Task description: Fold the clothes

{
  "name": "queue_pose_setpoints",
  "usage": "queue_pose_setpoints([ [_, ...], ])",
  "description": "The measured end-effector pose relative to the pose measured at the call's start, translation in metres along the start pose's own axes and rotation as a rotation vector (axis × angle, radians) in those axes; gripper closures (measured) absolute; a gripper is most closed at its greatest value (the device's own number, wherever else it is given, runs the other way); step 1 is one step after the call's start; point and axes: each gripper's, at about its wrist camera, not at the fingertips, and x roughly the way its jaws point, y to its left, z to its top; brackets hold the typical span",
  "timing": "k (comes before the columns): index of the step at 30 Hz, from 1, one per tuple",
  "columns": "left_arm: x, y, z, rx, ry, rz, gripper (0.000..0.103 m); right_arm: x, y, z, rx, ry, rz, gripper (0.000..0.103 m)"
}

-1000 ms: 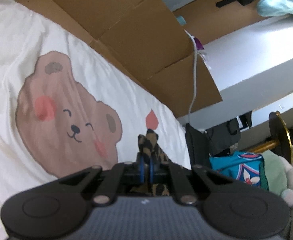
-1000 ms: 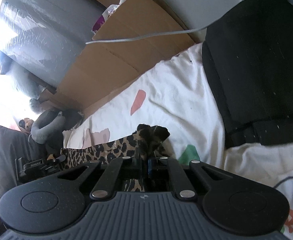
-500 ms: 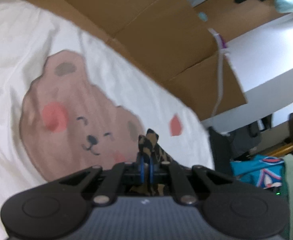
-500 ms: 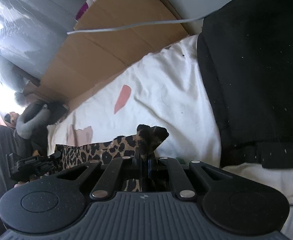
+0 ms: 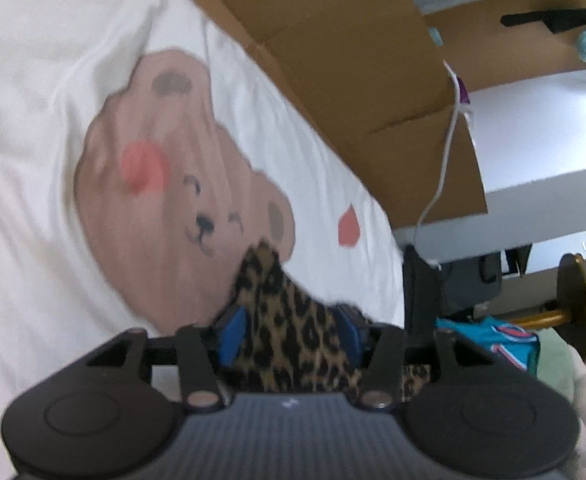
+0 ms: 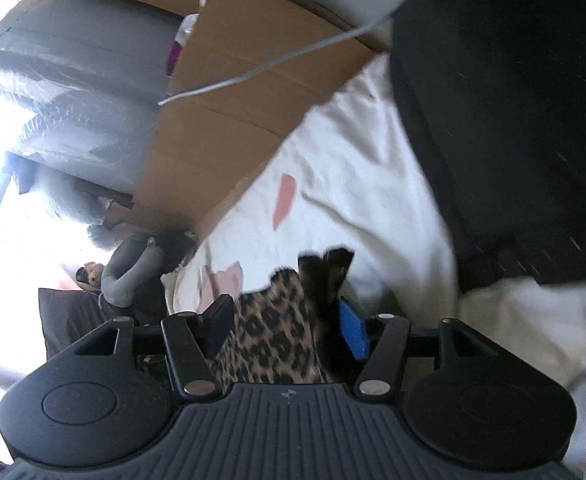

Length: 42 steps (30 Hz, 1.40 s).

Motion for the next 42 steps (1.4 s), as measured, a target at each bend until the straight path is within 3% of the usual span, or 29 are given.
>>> queue_pose_setpoints([
  [7, 0.007, -0.002, -0.049, -0.022, 0.11, -0.062, 0.05, -0.015, -0.017, -0.036, 0.045, 0.043, -0.02, 0.039],
  [15, 0.019, 0.003, -0.082, -0.054, 0.198, -0.081, 0.05, -0.022, -0.026, -0.071, 0.08, 0.077, -0.063, 0.039],
  [24, 0.017, 0.003, -0.098, -0.07, 0.236, -0.107, 0.05, -0.026, -0.033, -0.089, 0.139, 0.082, -0.03, 0.036],
  [31, 0.028, 0.013, -0.11, -0.11, 0.272, -0.092, 0.05, -0.025, -0.043, -0.097, 0.171, 0.124, -0.045, 0.036],
  [38, 0.041, 0.018, -0.105, -0.114, 0.255, -0.049, 0.049, -0.013, -0.052, -0.105, 0.246, 0.099, -0.002, 0.037],
  [41, 0.045, 0.018, -0.104, -0.108, 0.241, -0.041, 0.049, -0.011, -0.057, -0.105, 0.271, 0.063, 0.003, 0.042],
  [42, 0.047, 0.018, -0.104, -0.105, 0.238, -0.038, 0.051, -0.01, -0.058, -0.104, 0.277, 0.057, 0.0, 0.051],
])
